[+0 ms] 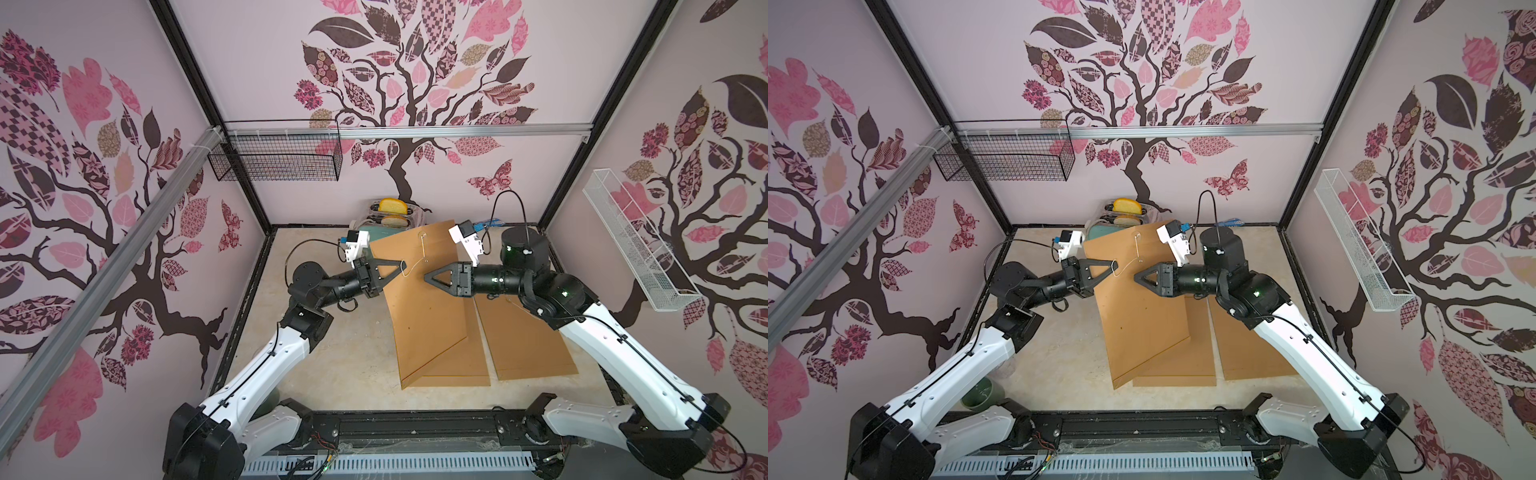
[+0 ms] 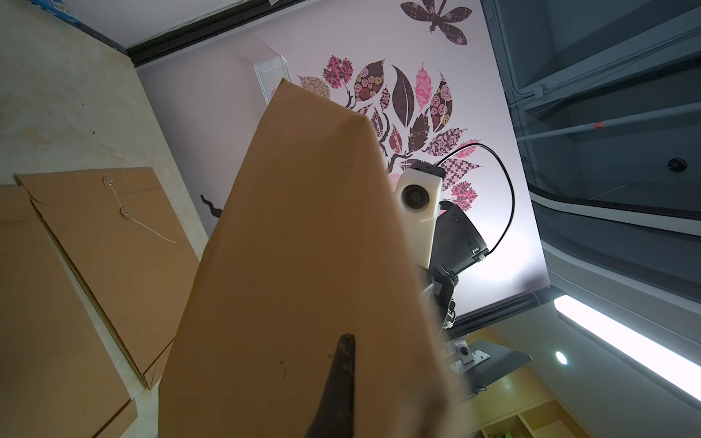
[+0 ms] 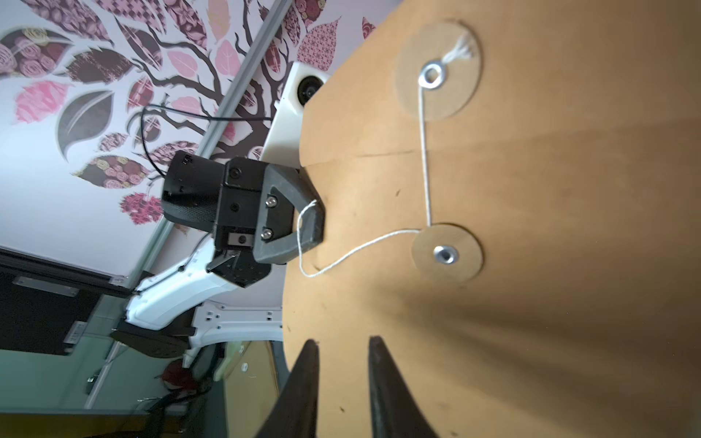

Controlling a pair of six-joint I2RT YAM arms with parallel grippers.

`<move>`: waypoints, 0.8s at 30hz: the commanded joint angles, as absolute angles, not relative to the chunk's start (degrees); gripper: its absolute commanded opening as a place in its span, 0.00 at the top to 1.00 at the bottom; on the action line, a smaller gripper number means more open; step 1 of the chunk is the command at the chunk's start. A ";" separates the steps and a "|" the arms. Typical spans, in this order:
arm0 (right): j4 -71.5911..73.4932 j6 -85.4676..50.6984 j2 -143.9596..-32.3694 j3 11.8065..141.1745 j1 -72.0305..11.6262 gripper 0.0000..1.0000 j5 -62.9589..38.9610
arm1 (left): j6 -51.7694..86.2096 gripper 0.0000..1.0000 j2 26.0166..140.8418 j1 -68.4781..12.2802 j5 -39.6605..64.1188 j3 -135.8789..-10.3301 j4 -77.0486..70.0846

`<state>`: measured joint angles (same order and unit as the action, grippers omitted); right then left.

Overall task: Close the mouth of the file bag
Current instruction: Close the file bag.

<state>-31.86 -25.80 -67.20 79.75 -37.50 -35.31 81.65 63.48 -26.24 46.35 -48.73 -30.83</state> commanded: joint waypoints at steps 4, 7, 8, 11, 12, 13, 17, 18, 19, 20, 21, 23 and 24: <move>-38.26 5.27 -65.79 86.31 -44.72 0.62 -17.61 | 80.02 1.00 62.67 -26.10 45.88 -50.80 -30.51; -36.93 11.69 -65.64 86.16 -44.82 0.56 -16.21 | 79.62 1.00 62.38 -26.09 45.53 -50.76 -29.97; -36.77 12.87 -65.87 86.42 -45.01 0.54 -16.47 | 79.68 1.00 62.42 -26.08 45.57 -50.80 -29.88; -38.02 16.64 -67.48 88.74 -46.35 0.52 -13.64 | 79.39 1.00 62.40 -26.10 45.57 -51.04 -28.98; -39.01 18.01 -68.37 89.86 -46.87 0.52 -13.25 | 79.24 1.00 62.34 -26.10 45.54 -51.15 -28.53; -39.89 19.58 -69.25 90.93 -47.42 0.51 -13.14 | 79.12 1.00 62.31 -26.10 45.44 -51.12 -28.39; -39.95 25.65 -70.13 91.52 -50.80 0.45 -10.48 | 79.02 1.00 62.32 -26.19 45.48 -51.41 -27.87; -39.29 25.49 -70.22 91.50 -50.80 0.44 -11.08 | 78.93 1.00 62.31 -26.19 45.48 -51.39 -27.71; -39.20 25.51 -70.45 91.75 -50.84 0.44 -12.11 | 78.75 1.00 62.27 -26.19 45.43 -51.41 -27.37; -39.28 25.15 -70.75 91.93 -50.80 0.44 -12.64 | 78.66 1.00 62.36 -26.19 45.44 -51.43 -27.25; -39.69 25.05 -71.36 92.35 -50.96 0.44 -13.02 | 78.71 1.00 62.41 -26.15 45.45 -51.53 -27.26; -39.91 25.11 -72.15 92.64 -51.47 0.44 -12.31 | 78.66 1.00 62.26 -26.17 45.51 -51.75 -27.18; -39.63 25.62 -72.40 92.54 -51.67 0.43 -12.05 | 78.57 1.00 62.30 -26.19 45.61 -51.86 -27.08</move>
<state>-38.74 23.51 -71.70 90.37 -51.16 -12.84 79.48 63.46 -26.24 46.09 -49.65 -26.57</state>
